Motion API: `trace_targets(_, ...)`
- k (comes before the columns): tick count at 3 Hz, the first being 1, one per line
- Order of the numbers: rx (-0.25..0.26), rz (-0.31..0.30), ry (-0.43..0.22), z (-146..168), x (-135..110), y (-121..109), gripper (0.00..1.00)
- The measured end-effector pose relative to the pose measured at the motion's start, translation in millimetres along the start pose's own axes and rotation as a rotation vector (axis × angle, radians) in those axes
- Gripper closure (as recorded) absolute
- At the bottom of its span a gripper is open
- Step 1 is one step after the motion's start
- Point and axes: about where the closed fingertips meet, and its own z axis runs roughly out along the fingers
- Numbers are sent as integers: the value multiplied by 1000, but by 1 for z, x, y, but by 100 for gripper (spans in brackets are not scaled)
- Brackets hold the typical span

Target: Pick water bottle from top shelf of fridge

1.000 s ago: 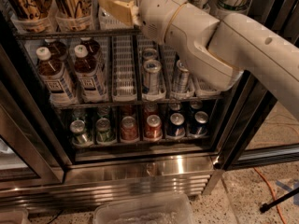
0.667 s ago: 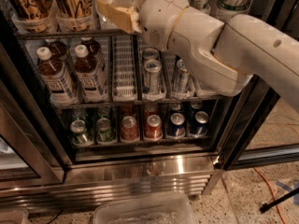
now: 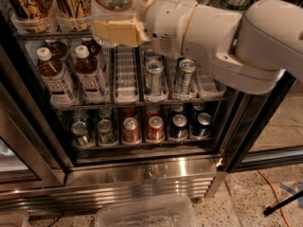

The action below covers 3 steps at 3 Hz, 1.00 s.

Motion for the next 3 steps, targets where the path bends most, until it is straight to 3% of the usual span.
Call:
trace_targets(2, -128, 72, 151, -30, -8, 23, 100)
trace_targets(3, -139, 107, 163, -32, -8, 27, 100)
